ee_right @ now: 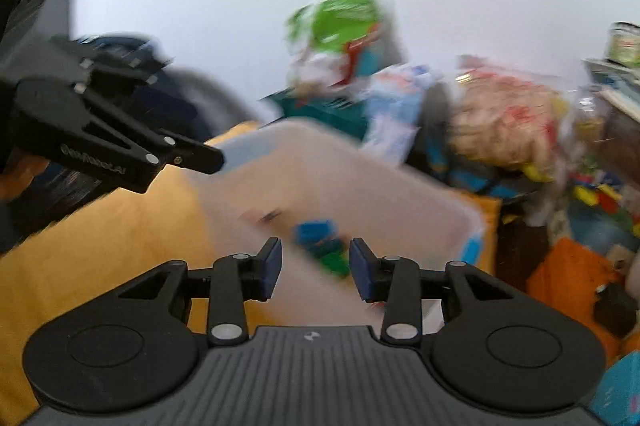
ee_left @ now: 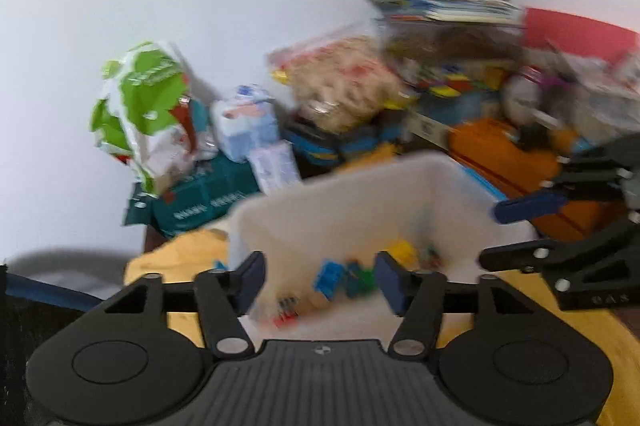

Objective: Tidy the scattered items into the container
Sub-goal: 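Move both tools back to the green toy and the green-white car, then grasp the green-white car with the left tool while the right tool grasps the green toy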

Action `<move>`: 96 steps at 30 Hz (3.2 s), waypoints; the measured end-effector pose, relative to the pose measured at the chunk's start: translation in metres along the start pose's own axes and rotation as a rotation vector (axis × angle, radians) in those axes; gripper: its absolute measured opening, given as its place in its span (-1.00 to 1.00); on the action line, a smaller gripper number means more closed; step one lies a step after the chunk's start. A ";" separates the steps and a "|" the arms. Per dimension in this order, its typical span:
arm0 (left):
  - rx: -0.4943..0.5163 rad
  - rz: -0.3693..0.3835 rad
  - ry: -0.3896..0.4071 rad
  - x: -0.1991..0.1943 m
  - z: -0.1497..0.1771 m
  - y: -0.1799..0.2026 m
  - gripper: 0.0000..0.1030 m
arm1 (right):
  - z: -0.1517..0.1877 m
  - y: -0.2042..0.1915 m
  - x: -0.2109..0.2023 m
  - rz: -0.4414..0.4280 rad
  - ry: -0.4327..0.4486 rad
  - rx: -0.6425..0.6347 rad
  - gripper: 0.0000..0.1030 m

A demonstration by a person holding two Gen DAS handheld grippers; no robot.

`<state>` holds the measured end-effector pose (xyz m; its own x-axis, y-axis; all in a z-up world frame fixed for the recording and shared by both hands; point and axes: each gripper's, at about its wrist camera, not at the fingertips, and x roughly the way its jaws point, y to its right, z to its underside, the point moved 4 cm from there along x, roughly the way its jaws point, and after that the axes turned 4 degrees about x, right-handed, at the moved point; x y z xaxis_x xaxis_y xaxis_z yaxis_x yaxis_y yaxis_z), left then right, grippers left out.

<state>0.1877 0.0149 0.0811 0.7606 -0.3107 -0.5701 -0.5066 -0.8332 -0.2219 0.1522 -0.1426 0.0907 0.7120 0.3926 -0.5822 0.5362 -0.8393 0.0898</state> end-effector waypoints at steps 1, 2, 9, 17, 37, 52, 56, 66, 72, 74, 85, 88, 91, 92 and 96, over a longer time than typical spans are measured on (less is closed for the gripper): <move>0.045 0.019 -0.022 -0.002 0.012 0.008 0.34 | 0.011 -0.009 0.000 -0.021 -0.026 -0.020 -0.22; 0.107 0.044 -0.058 -0.002 0.028 0.018 0.34 | 0.021 -0.015 0.001 -0.032 -0.053 -0.028 -0.22; 0.647 0.211 -0.170 0.003 0.115 0.089 0.26 | 0.080 -0.038 0.007 -0.079 -0.210 0.034 -0.22; 0.939 0.360 -0.235 0.042 0.130 0.107 -0.04 | 0.094 -0.039 -0.006 -0.031 -0.238 0.123 -0.18; -0.505 0.466 -0.419 0.035 0.142 0.041 -0.57 | 0.109 -0.058 0.012 -0.095 -0.273 0.178 -0.18; -0.413 0.162 -0.383 -0.014 0.163 0.052 -0.10 | 0.109 -0.108 0.046 -0.165 -0.274 -0.094 -0.47; -0.406 0.149 -0.387 -0.010 0.162 0.060 -0.10 | 0.119 -0.094 0.035 -0.124 -0.292 -0.079 -0.46; -0.368 0.126 -0.360 -0.019 0.159 0.058 -0.10 | 0.119 -0.080 0.017 -0.051 -0.296 -0.020 -0.23; -0.357 0.100 -0.342 -0.016 0.151 0.057 -0.09 | 0.129 -0.068 0.029 -0.052 -0.339 0.255 0.05; -0.362 0.087 -0.347 -0.009 0.150 0.057 -0.08 | 0.130 -0.072 0.037 -0.049 -0.345 0.293 0.12; -0.315 0.058 -0.381 0.021 0.157 0.074 -0.09 | 0.141 -0.072 0.040 -0.028 -0.334 0.121 -0.35; -0.311 0.048 -0.371 0.023 0.157 0.075 -0.34 | 0.138 -0.065 0.042 -0.018 -0.300 0.204 0.03; -0.365 0.061 -0.364 0.025 0.156 0.070 -0.35 | 0.141 -0.068 0.050 -0.025 -0.292 0.205 0.05; -0.375 0.074 -0.363 0.025 0.156 0.068 -0.36 | 0.140 -0.070 0.048 -0.027 -0.280 0.178 -0.37; -0.387 0.115 -0.335 0.017 0.135 0.061 -0.36 | 0.124 -0.060 0.040 -0.056 -0.282 0.149 -0.55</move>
<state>0.1150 0.0205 -0.0487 0.5051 -0.2989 -0.8097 -0.3439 -0.9301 0.1288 0.0925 -0.1232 -0.0382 0.5185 0.3374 -0.7857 0.4836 -0.8735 -0.0559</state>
